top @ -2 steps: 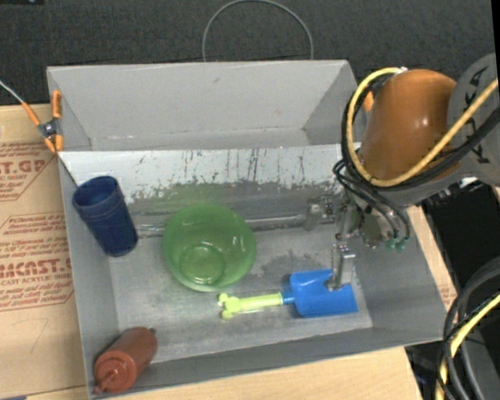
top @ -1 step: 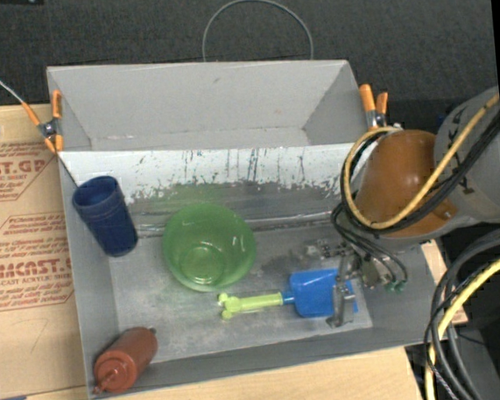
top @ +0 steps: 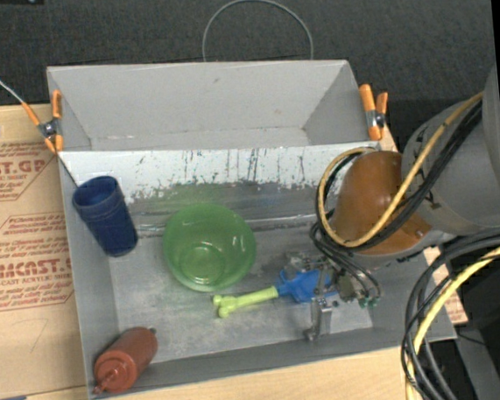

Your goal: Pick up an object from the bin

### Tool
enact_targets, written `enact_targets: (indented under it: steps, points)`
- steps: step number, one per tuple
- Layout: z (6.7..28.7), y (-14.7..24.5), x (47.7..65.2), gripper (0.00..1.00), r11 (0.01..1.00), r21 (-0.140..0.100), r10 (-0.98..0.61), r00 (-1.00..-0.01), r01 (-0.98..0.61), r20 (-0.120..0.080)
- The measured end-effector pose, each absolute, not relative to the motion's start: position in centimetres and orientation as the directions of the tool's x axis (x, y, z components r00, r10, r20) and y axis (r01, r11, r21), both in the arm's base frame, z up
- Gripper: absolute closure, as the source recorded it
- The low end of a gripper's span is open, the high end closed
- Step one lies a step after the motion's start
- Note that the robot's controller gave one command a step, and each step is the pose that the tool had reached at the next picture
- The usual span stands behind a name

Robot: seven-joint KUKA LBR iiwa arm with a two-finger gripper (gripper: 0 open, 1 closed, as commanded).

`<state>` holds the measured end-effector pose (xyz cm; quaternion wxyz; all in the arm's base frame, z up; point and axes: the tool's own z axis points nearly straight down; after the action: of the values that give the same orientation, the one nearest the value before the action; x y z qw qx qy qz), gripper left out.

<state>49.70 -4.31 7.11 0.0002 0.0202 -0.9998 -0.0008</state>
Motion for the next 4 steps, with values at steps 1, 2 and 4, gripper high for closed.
enact_targets:
  steps: [1,2,4]
  points:
    - [7.40,-2.02,54.49,1.00,0.919,-0.004,-0.394,-0.919,-0.394,-0.011]
    - [7.39,-2.02,54.49,1.00,0.919,-0.004,-0.395,-0.919,-0.395,-0.011]
    - [7.39,-2.01,54.49,1.00,0.919,-0.004,-0.395,-0.919,-0.395,-0.011]
